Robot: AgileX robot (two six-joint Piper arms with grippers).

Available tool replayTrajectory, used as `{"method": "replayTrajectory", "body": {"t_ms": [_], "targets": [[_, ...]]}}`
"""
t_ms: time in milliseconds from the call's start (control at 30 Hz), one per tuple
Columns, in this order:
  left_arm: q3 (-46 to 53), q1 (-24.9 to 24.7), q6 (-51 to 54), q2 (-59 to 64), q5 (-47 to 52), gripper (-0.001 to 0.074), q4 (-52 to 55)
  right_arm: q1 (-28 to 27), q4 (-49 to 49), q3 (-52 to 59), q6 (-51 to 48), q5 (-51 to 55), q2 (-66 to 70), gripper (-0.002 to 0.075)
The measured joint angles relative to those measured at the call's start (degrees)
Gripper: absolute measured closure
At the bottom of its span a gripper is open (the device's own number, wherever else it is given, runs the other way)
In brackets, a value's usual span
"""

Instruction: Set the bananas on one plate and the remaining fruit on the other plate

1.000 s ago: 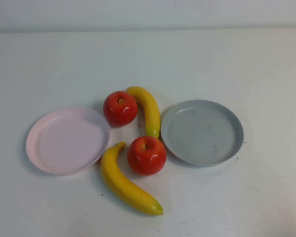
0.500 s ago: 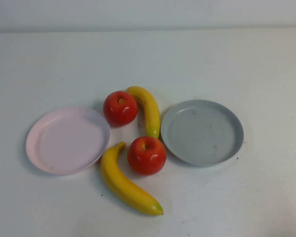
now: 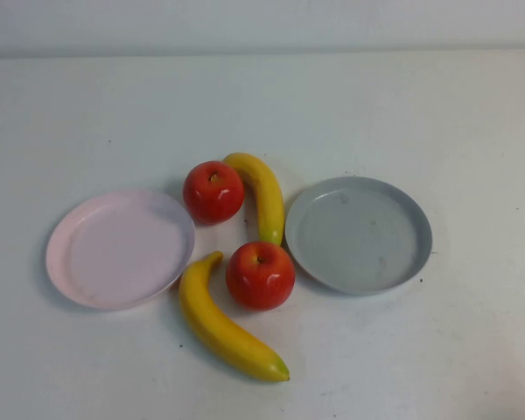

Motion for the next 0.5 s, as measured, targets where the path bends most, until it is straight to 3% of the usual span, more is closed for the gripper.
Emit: {"method": "replayTrajectory", "body": {"t_ms": [367,500], "targets": [[0.0,0.0,-0.2,0.0,-3.3,0.0736,-12.2,0.0,0.0,0.0,0.0,0.0,0.0,0.0741],[-5.4,0.0,0.5,2.9,1.6,0.0737,-12.3,0.0,0.0,0.0,0.0,0.0,0.0,0.0741]]}}
